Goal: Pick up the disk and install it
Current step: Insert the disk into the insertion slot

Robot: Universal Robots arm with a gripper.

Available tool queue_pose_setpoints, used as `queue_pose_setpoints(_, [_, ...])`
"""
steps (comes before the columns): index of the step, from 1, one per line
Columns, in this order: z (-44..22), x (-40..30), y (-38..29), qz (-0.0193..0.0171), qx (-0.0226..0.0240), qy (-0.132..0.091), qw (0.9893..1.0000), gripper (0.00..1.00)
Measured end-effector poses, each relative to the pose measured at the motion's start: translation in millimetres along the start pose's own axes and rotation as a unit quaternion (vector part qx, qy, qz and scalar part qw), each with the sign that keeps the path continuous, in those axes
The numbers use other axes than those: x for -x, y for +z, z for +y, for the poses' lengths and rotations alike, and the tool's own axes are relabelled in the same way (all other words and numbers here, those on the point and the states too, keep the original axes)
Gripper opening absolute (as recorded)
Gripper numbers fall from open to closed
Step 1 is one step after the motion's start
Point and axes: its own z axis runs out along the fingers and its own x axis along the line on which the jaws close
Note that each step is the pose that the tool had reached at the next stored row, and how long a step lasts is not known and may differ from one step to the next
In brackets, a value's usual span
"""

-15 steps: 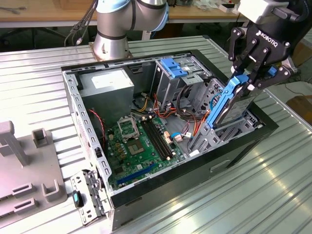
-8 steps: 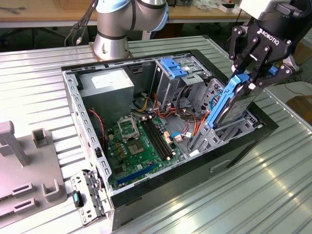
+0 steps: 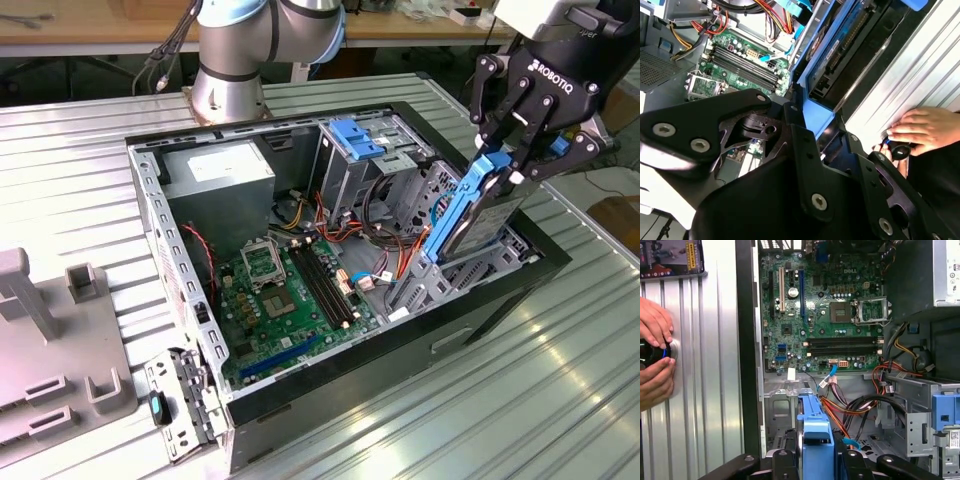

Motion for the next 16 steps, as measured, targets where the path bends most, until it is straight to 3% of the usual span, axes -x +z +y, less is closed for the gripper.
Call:
queue_pose_setpoints(3, [-0.1, 0.0, 0.1, -0.0001, -0.0001, 0.000, 1.0000, 0.44])
queue_pose_setpoints(4, [-0.1, 0.0, 0.0, 0.0000, -0.0001, 0.000, 1.0000, 0.51])
queue_pose_setpoints(7, [-0.3, 0.0, 0.0, 0.0000, -0.0001, 0.000, 1.0000, 0.51])
queue_pose_setpoints(8, [-3.1, 0.0, 1.3, -0.0002, -0.0001, 0.000, 1.0000, 0.49])
queue_pose_setpoints(11, [-16.8, 0.3, 7.8, 0.0000, -0.0001, 0.000, 1.0000, 0.30])
queue_pose_setpoints(14, [-24.3, 0.4, 14.5, -0.0001, -0.0001, -0.002, 1.0000, 0.12])
queue_pose_setpoints(16, [-27.8, 0.4, 18.4, 0.0000, 0.0000, -0.004, 1.0000, 0.11])
